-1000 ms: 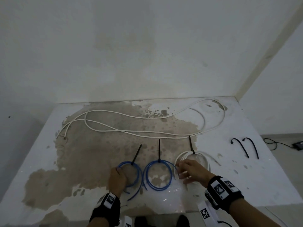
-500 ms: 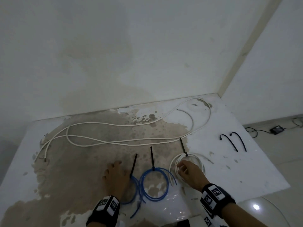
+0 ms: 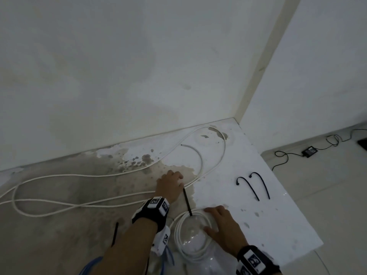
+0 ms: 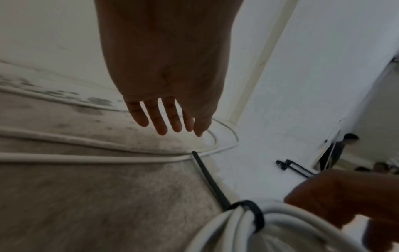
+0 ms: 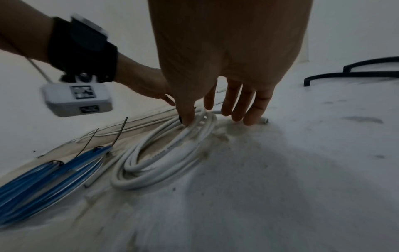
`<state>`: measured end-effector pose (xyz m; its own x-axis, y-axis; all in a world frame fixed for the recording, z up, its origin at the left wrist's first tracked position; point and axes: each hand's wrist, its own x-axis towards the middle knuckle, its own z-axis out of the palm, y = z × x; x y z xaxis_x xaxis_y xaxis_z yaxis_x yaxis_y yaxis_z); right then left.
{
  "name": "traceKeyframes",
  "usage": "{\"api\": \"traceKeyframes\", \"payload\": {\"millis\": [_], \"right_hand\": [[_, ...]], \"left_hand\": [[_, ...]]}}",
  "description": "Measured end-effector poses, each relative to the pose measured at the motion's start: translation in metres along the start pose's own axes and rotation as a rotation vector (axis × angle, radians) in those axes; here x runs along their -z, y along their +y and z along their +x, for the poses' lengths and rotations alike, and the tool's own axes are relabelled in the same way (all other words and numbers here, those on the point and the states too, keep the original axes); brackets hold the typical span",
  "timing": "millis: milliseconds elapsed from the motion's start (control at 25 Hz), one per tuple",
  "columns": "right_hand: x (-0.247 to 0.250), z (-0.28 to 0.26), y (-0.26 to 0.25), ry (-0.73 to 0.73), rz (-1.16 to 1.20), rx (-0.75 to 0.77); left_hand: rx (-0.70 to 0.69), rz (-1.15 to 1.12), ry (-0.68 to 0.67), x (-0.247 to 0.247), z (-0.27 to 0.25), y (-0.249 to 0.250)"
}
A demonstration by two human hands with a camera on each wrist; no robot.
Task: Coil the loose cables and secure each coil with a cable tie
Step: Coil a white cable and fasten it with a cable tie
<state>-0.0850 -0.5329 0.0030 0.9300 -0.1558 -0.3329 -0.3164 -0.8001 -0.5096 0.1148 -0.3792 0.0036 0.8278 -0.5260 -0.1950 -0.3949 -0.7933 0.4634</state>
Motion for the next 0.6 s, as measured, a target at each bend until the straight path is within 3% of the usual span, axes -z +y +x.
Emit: {"api": "traceKeyframes", "payload": {"millis": [120, 280, 480, 600], "right_hand": [[0.004, 0.004, 0.007, -0.063, -0.009, 0.035], [0.005, 0.011, 0.010, -0.093, -0.029, 0.056], [0.008, 0.016, 0.013, -0.118, -0.017, 0.102], [0.018, 0.021, 0.015, -0.076, 0.075, 0.116]], "left_hand": [[0.019, 0.224, -0.082, -0.015, 0.023, 0.005], [-0.070, 0.341, -0.127, -0.023, 0.028, 0.000], [-0.041, 0.019, 0.010, 0.009, 0.019, 0.008], [-0.105, -0.089, 0.103, 0.047, 0.006, 0.014]]}}
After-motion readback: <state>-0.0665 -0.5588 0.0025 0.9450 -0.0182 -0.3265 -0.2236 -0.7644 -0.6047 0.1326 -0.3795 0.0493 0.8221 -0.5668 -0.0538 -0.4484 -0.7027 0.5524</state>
